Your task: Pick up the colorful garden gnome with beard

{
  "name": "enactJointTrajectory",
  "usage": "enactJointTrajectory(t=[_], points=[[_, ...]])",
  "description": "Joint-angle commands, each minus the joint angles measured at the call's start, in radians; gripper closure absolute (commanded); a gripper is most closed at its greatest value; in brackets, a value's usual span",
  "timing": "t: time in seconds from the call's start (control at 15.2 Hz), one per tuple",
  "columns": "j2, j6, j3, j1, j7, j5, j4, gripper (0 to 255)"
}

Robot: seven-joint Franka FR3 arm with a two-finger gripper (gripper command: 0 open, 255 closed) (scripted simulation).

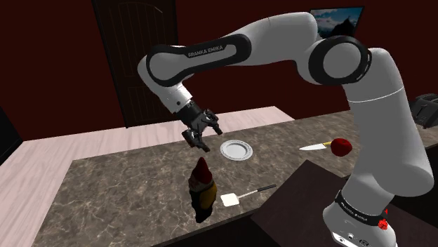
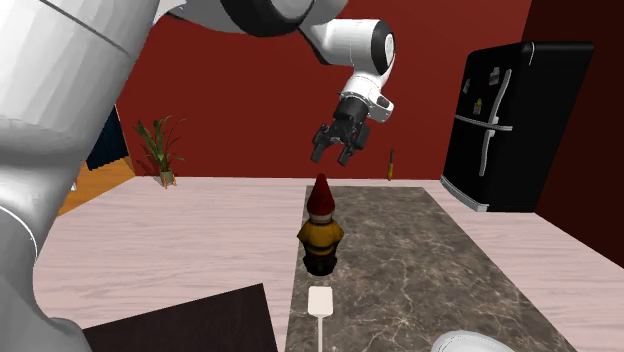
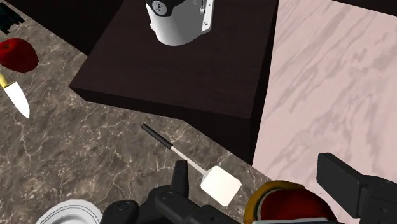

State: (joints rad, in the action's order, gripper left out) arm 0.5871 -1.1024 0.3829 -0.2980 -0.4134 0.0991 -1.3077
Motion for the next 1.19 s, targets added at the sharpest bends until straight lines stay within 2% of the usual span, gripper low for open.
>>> enactJointTrajectory(t=[0.0,0.13,0.26,0.92,0.99,1.12], points=[[0.145,0.078,-0.002,-0.051,-0.005,0.023,0.162,0],[0.274,0.155,-0.006,-0.106,-0.006,0.037,0.314,0],[0.43,0.259,-0.015,-0.173,0.002,0.053,0.525,0],[0.453,0.175,-0.02,-0.166,0.007,0.059,0.459,0],[0.459,0.178,-0.02,-0.168,0.007,0.06,0.468,255],[0.456,0.177,-0.02,-0.168,0.007,0.059,0.464,255]])
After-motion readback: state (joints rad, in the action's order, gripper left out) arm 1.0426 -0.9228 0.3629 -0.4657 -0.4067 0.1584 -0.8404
